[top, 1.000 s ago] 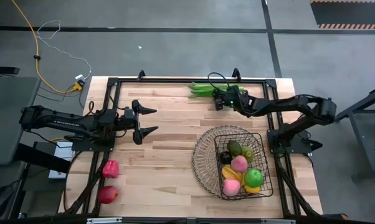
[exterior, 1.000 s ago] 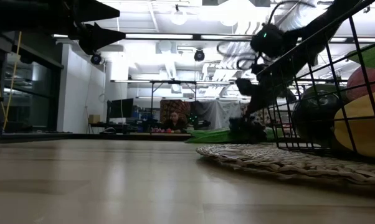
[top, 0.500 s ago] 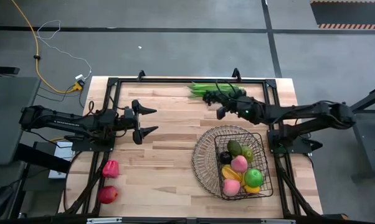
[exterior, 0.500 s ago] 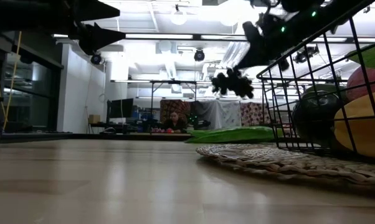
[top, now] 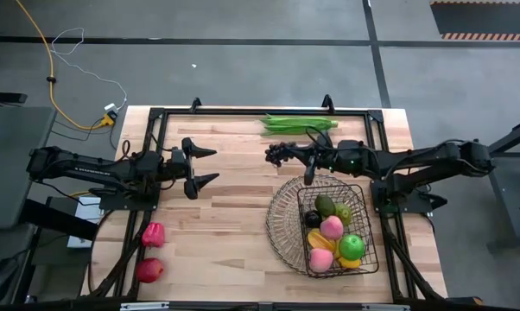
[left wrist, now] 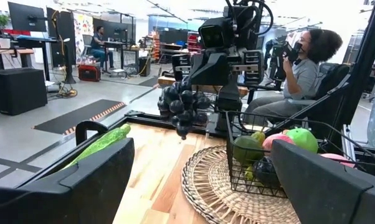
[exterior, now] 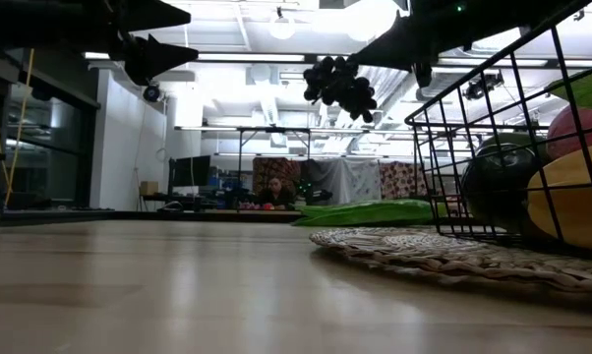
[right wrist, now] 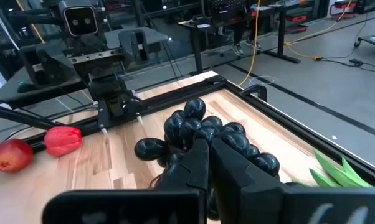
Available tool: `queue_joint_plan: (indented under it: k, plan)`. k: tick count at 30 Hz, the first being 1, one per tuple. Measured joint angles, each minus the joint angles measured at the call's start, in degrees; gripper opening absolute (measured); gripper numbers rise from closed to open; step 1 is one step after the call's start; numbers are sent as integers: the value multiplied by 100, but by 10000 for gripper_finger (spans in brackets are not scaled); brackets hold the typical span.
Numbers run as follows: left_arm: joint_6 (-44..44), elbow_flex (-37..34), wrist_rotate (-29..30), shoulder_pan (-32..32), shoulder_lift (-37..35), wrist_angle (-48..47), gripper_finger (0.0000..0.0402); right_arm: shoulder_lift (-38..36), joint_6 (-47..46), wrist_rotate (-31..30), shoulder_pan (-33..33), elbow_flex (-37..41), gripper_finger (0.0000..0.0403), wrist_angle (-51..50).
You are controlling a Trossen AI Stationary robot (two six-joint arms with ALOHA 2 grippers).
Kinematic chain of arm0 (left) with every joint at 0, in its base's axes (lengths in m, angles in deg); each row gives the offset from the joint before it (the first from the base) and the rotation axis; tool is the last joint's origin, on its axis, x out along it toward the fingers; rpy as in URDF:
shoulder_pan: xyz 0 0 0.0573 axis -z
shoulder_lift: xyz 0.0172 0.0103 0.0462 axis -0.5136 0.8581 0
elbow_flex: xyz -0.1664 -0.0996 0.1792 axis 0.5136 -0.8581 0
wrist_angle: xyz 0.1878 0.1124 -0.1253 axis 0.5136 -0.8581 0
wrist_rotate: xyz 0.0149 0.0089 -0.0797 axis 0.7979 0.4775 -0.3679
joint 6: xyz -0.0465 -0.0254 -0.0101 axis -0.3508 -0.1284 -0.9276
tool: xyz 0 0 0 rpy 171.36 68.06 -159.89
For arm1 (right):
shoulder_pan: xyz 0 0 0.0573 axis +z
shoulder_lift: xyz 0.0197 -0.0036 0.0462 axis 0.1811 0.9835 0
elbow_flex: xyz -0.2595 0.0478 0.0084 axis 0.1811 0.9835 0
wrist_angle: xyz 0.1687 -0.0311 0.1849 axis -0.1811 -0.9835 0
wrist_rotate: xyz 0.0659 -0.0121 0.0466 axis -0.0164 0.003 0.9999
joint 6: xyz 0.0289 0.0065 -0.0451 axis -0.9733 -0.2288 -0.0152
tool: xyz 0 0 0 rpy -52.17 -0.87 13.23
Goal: Build produce basket
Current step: Put the grapes into the wire basket
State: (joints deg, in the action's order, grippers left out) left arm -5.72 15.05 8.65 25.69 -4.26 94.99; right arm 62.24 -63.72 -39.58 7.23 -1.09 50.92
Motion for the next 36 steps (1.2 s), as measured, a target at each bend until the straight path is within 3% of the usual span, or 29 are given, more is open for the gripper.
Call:
queue_joint_plan:
  k: [14,20,25,30,36]
  plan:
    - [-105,0,-2,0,0,-15,367,2,2,36,-2,0,0,-2]
    - [-105,0,-4,0,2,-15,367,-38,76,1036,148,0,0,225]
    - [-105,0,-4,0,2,-15,367,-374,471,1580,708,0,0,235]
    - [-105,0,-4,0,2,-15,367,-873,550,1644,1504,0,0,-242]
    - [-149,0,-7,0,2,-17,367,-1544,-603,1595,2480,-2,0,-1851]
